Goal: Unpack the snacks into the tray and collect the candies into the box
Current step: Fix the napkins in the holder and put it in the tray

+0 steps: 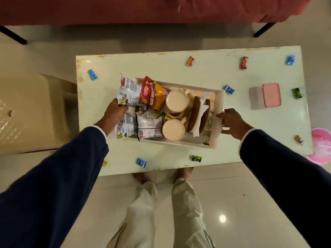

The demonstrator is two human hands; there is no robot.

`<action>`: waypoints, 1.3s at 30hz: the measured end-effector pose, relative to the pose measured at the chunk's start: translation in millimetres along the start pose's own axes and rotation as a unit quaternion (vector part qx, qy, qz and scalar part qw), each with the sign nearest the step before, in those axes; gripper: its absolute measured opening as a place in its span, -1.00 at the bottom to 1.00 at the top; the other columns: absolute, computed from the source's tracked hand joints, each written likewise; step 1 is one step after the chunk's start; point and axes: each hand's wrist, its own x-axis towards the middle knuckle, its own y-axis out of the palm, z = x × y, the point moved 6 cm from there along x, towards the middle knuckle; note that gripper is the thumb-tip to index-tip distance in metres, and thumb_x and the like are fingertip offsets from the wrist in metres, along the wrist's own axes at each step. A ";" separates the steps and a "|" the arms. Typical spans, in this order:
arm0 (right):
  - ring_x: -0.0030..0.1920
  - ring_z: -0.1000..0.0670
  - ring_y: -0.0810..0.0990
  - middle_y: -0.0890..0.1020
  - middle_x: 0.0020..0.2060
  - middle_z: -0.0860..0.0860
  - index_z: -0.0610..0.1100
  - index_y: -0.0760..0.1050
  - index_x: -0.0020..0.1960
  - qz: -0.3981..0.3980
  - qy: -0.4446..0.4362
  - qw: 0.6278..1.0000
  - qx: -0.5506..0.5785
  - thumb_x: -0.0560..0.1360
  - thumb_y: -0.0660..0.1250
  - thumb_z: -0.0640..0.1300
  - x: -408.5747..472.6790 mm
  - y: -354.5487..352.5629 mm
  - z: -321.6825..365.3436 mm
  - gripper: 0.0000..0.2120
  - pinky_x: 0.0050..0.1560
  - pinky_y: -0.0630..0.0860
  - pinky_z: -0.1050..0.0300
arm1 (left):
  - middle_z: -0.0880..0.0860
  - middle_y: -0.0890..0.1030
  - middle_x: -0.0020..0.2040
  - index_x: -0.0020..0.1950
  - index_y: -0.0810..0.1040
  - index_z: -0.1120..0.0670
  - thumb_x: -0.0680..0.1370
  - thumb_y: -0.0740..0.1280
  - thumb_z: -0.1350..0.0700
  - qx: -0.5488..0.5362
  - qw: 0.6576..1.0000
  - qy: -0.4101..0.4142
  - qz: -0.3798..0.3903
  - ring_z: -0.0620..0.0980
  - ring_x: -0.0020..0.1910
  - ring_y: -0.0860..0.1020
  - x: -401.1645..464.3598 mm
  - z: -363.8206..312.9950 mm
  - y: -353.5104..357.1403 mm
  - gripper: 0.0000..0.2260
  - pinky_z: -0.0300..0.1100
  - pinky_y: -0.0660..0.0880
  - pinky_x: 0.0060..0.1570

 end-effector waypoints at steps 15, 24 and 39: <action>0.11 -0.16 0.54 0.53 0.13 -0.13 -0.15 0.35 0.41 0.050 0.005 0.995 -0.085 0.58 0.36 -0.13 60.5 -6.8 50.2 -0.56 0.11 0.56 -0.17 | -0.04 0.64 -0.07 0.19 0.54 0.02 0.57 0.28 0.33 -0.109 0.993 -0.034 -0.040 -0.09 -0.16 0.59 -10.4 21.7 48.7 -0.72 -0.22 0.47 -0.17; 0.04 -0.11 0.55 0.55 0.01 -0.06 -0.09 0.39 0.24 0.040 0.010 0.997 -0.070 0.55 0.39 -0.13 74.4 -12.2 47.7 -0.69 -0.06 0.56 -0.09 | -0.10 0.64 -0.08 0.17 0.52 -0.03 0.56 0.31 0.26 -0.122 0.988 -0.057 -0.070 -0.11 -0.16 0.60 -4.5 23.6 52.7 -0.74 -0.20 0.46 -0.22; 0.20 -0.22 0.52 0.47 0.25 -0.12 -0.12 0.47 0.28 -0.153 -0.332 0.858 -0.360 0.51 0.32 -0.23 -9.2 4.3 64.0 -0.67 0.17 0.42 -0.11 | 0.17 0.49 0.36 0.45 0.41 0.16 0.54 0.30 0.32 -0.083 0.991 0.001 -0.106 0.12 0.28 0.52 -44.7 5.3 32.5 -0.53 -0.01 0.49 0.21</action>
